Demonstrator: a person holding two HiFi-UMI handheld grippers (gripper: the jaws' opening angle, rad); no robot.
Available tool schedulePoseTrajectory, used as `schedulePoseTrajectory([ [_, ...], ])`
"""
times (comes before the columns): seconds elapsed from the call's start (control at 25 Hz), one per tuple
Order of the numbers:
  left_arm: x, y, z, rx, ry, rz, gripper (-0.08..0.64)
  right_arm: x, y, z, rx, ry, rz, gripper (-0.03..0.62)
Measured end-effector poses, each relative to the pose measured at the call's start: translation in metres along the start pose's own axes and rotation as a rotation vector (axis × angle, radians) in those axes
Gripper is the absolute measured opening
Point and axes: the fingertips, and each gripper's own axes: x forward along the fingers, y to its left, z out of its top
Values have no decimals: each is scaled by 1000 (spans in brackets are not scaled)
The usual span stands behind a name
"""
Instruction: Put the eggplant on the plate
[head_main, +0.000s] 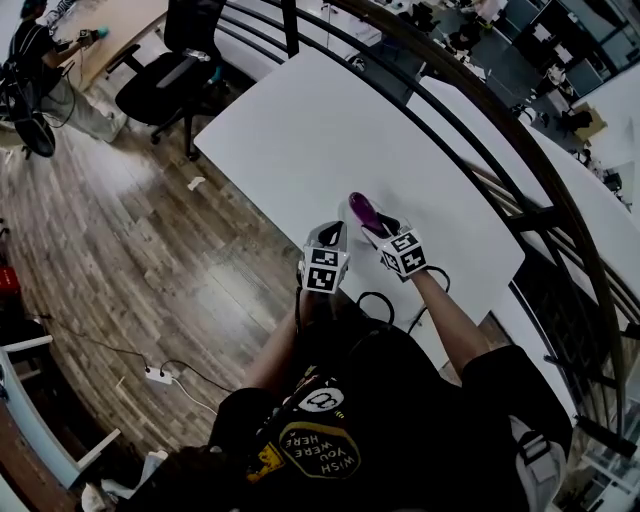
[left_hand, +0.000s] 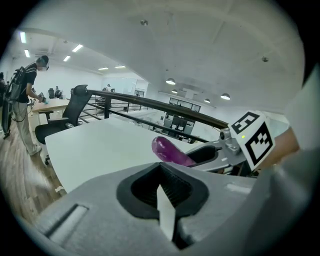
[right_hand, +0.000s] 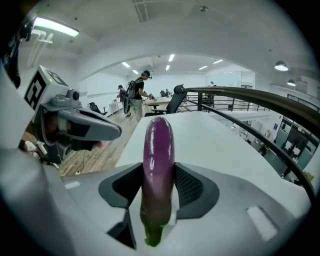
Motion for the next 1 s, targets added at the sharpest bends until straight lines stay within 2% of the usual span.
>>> schedulePoseTrajectory([
  [0.12, 7, 3, -7, -17, 0, -1, 5, 18, -12, -20, -56, 83, -21, 202],
  [0.24, 15, 9, -5, 27, -14, 11, 5, 36, -26, -43, -126, 183, -43, 202],
  [0.32, 18, 13, -6, 55, -15, 10, 5, 46, -30, -53, -143, 222, -42, 202],
  [0.44, 17, 19, -11, 56, -3, 14, 5, 58, -33, -60, -154, 271, -41, 202],
  [0.52, 13, 24, -14, 28, -1, 24, 5, 64, -35, -67, -154, 319, -47, 202],
  [0.68, -12, 20, -18, -92, 11, 34, 5, 70, -38, -84, -188, 425, -60, 202],
  [0.8, -25, 15, -19, -119, -4, 41, 5, 70, -38, -86, -196, 415, -70, 204],
  [1.0, -31, 10, -29, -99, 3, 45, 5, 57, -32, -71, -124, 292, -99, 257],
])
